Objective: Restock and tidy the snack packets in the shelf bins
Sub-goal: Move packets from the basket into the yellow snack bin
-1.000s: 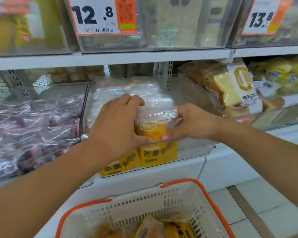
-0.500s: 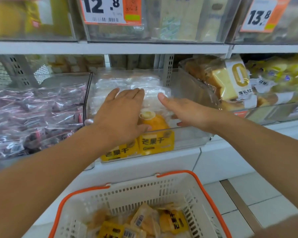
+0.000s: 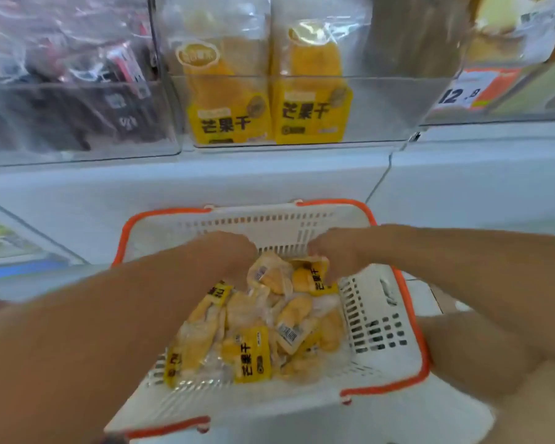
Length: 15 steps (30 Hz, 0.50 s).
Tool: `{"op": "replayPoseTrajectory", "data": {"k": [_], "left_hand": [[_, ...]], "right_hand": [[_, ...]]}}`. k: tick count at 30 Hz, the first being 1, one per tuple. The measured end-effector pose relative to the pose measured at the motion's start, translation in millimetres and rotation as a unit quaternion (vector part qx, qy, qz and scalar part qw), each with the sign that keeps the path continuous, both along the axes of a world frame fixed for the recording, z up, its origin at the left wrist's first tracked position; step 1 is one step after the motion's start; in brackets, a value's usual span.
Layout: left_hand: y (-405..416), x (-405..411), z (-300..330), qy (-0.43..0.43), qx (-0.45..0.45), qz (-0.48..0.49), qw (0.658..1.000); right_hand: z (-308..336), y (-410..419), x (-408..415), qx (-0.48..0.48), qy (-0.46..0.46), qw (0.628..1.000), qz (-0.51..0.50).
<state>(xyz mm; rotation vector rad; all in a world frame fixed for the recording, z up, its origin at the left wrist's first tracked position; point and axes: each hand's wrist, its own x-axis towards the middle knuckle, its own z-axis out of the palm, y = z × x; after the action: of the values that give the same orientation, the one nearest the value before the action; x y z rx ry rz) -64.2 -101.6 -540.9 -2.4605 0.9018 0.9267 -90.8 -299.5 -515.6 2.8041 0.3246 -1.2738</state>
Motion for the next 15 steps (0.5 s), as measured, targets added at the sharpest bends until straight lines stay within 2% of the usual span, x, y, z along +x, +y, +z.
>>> {"op": "replayPoseTrajectory", "data": {"k": [1, 2, 4, 7, 10, 11, 12, 15], "left_hand": [[10, -3, -23, 0.01, -0.039, 0.08, 0.996], [19, -8, -44, 0.008, -0.076, 0.147, 0.986], [40, -17, -84, -0.016, -0.138, 0.23, 0.963], [60, -21, -131, -0.024, -0.168, 0.327, 0.93], [57, -17, -158, 0.045, -0.215, 0.431, 0.875], [54, -15, -165, 0.058, -0.215, 0.431, 0.875], [53, -12, -171, 0.064, -0.199, 0.408, 0.889], [53, -9, -181, 0.048, -0.119, 0.294, 0.947]], "right_hand": [[-33, -3, -6, -0.055, -0.032, 0.997, 0.044], [-59, -6, -9, -0.074, -0.089, 0.992, 0.049], [-98, -6, -12, -0.072, -0.192, 0.979, 0.016], [-129, -5, -10, -0.066, -0.198, 0.976, -0.064], [-141, -16, -2, -0.038, -0.23, 0.968, -0.094], [-138, -19, 6, 0.004, -0.244, 0.963, -0.116], [-131, -22, 18, 0.069, -0.242, 0.957, -0.146], [-87, -17, 46, 0.26, -0.109, 0.925, -0.256]]}}
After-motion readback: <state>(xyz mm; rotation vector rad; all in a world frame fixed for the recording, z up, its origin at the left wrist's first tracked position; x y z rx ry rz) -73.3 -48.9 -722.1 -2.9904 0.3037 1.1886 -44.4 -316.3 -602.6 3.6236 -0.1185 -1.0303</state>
